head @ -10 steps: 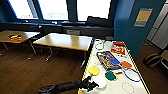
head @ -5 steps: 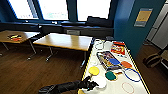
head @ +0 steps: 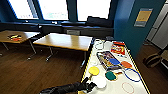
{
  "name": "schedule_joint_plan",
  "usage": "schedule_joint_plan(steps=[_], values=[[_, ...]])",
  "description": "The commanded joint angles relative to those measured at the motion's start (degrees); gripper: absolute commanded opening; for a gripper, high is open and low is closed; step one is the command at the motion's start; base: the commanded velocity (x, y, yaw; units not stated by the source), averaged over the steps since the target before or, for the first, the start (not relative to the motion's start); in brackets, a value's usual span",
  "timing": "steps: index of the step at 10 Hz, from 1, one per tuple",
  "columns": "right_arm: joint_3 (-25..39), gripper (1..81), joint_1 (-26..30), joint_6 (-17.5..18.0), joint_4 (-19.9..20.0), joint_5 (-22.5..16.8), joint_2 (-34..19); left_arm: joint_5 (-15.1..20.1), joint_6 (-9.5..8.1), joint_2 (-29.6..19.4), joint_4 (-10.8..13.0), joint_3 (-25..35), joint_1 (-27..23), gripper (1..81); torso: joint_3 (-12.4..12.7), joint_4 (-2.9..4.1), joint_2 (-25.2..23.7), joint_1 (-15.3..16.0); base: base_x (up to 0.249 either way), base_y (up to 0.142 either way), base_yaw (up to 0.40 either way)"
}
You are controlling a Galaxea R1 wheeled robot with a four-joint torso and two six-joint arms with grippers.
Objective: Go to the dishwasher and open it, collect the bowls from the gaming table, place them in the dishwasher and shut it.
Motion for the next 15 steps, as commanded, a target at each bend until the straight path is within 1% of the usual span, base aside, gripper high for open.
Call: schedule_joint_plan(steps=[1, 3, 5, 8, 11, 15], values=[[0.0, 1.0, 2.2, -0.1, 0.1, -4.9, -0.9, 0.7, -0.31, 0.9, 0.0, 0.2, -7.0, 81.1, 0.0, 0.0, 0.0, 0.0, 0.0, 0.0, 0.0], [-0.1, 1.0, 2.2, -0.1, -0.1, -5.0, -0.7, -0.9, -0.22, 0.7, 0.2, -0.1, -5.8, 81.1, 0.0, 0.0, 0.0, 0.0, 0.0, 0.0, 0.0], [-0.1, 1.0, 2.2, -0.1, -0.1, -5.1, -0.6, -0.9, -0.22, 0.9, 0.3, -0.1, -5.5, 81.1, 0.0, 0.0, 0.0, 0.0, 0.0, 0.0, 0.0], [-0.2, 1.0, 2.4, -0.1, -0.1, -5.1, -0.5, -2.2, -0.05, 1.7, 0.2, -0.1, -6.8, 81.1, 0.0, 0.0, 0.0, 0.0, 0.0, 0.0, 0.0], [-0.9, 1.0, 2.6, -0.1, 0.0, -6.0, -0.4, -2.0, -0.13, 4.3, 0.3, -2.8, -8.7, 81.1, 0.0, 0.0, 0.0, 0.0, 0.0, 0.0, 0.0], [-2.5, 1.0, 2.6, -0.1, -0.1, -6.4, 0.6, -1.8, 0.04, 8.4, 0.4, -6.8, -8.9, 81.1, 0.0, 0.0, 0.0, 0.0, 0.0, 0.0, 0.0]])
